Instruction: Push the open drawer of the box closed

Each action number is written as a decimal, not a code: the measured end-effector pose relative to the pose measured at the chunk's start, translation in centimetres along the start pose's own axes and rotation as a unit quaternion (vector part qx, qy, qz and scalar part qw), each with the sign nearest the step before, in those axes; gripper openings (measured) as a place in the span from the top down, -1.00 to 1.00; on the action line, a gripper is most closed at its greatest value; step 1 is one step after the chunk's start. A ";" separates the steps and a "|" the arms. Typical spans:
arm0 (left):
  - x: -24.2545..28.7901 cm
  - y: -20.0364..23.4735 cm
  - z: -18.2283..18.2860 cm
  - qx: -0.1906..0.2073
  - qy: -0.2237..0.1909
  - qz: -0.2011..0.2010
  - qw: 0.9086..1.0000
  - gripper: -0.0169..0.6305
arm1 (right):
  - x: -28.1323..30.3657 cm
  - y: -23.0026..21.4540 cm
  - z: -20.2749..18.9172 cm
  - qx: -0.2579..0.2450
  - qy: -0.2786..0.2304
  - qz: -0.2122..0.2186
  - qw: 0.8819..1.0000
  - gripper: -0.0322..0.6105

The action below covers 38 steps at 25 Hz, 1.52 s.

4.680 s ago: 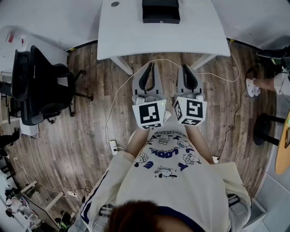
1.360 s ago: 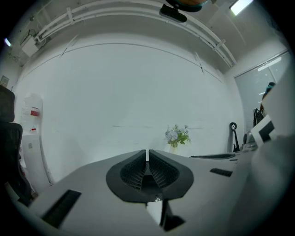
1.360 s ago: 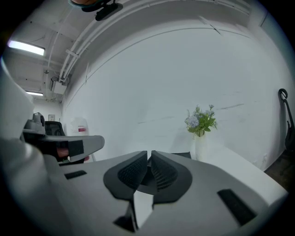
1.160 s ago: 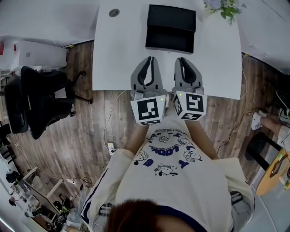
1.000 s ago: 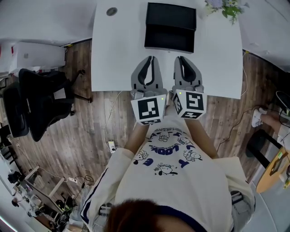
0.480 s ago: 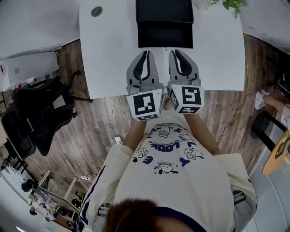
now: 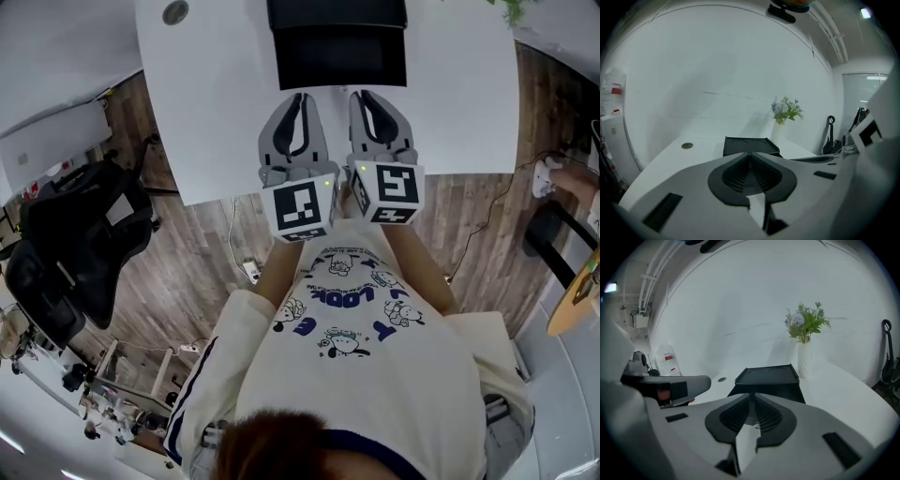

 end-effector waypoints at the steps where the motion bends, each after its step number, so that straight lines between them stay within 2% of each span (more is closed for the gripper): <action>1: 0.0 0.1 -0.3 -0.002 0.004 -0.002 1.000 0.86 | 0.2 0.0 -0.3 0.001 0.003 -0.001 1.000 0.76; 11: 1.0 0.4 -2.7 -0.008 0.035 -0.018 0.999 0.86 | 1.1 0.2 -2.6 0.010 0.037 -0.001 0.999 0.75; 12: 1.1 0.4 -2.9 -0.008 0.037 -0.018 0.999 0.86 | 1.2 0.2 -2.8 0.011 0.040 -0.001 0.999 0.72; 14: 1.2 0.6 -3.2 -0.008 0.042 -0.018 0.999 0.86 | 1.5 0.1 -3.3 0.017 0.051 -0.001 0.999 0.50; 27: 1.3 1.7 -5.6 -0.013 0.074 -0.019 0.997 0.86 | 3.4 -0.5 -7.5 0.043 0.108 -0.019 0.993 0.47; 38: 1.3 2.2 -6.2 -0.019 0.082 -0.019 0.996 0.86 | 4.3 -0.6 -9.0 0.048 0.133 -0.022 0.990 0.49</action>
Point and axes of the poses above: the fingertips, and each gripper's own axes: x forward along the fingers, y to its left, z out of its top, the point moved 7 cm from there along -x, backward along the fingers, and after that the axes turned 11 degrees about -y, right-handed, at the moved point
